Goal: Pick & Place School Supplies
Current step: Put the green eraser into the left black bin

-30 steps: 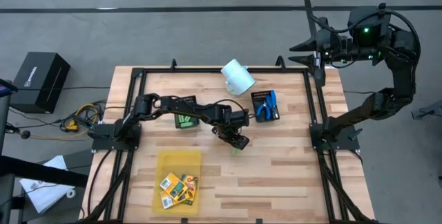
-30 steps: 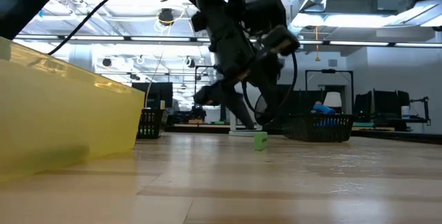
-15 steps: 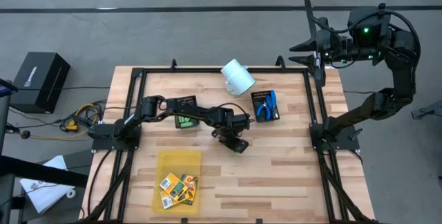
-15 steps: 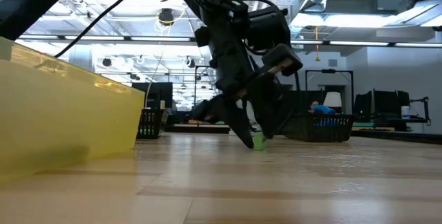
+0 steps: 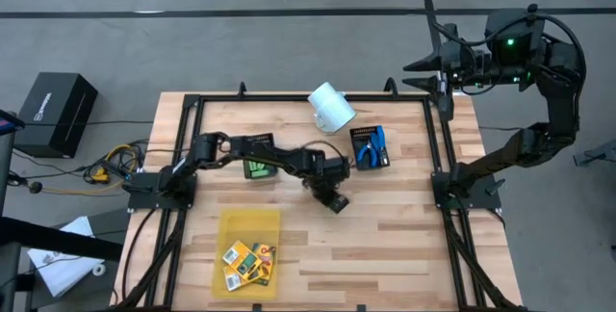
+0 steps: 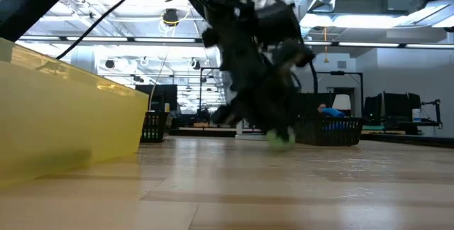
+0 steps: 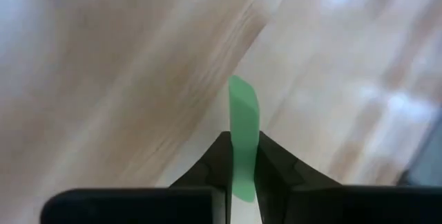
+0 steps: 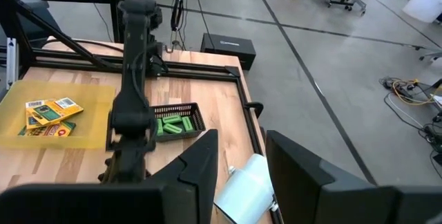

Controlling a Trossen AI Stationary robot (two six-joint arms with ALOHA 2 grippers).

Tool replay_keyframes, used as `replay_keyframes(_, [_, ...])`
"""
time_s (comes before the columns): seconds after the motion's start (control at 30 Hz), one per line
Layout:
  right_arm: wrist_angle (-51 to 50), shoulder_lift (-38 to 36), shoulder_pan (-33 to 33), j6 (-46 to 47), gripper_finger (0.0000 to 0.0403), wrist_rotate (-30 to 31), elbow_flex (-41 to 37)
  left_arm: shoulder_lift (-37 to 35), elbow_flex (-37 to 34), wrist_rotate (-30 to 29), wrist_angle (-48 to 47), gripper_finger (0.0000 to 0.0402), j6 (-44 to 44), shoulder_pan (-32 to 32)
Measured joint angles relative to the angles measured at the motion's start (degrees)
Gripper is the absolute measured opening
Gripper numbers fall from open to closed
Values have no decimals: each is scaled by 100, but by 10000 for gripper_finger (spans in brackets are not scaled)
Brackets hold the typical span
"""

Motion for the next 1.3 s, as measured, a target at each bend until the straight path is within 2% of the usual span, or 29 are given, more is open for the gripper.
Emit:
replay_keyframes(0.13, [0,0,-135,-19,113,2,0,-598,24,-461,199,24,104,138])
replay_keyframes(0.33, [166,9,-410,26,113,-2,0,-1508,7,-1526,-16,24,631,471])
replay_keyframes(0.43, [272,11,-467,70,113,0,0,-1959,-294,-1847,-46,24,781,776])
replay_keyframes(0.53, [302,11,-492,142,113,0,0,-2374,-903,-2076,-138,24,788,1136])
replay_keyframes(0.73, [302,11,-498,325,113,0,0,-3555,-2372,-2130,-20,24,792,1885])
replay_keyframes(0.93, [418,11,-498,555,113,2,0,-5028,-3818,-2117,292,24,641,2334])
replay_keyframes(1.13, [751,55,-498,630,113,2,0,-6183,-5233,-1902,442,24,105,2319])
replay_keyframes(1.3, [872,175,-498,736,113,4,0,-6521,-6291,-1549,1076,24,-506,1953])
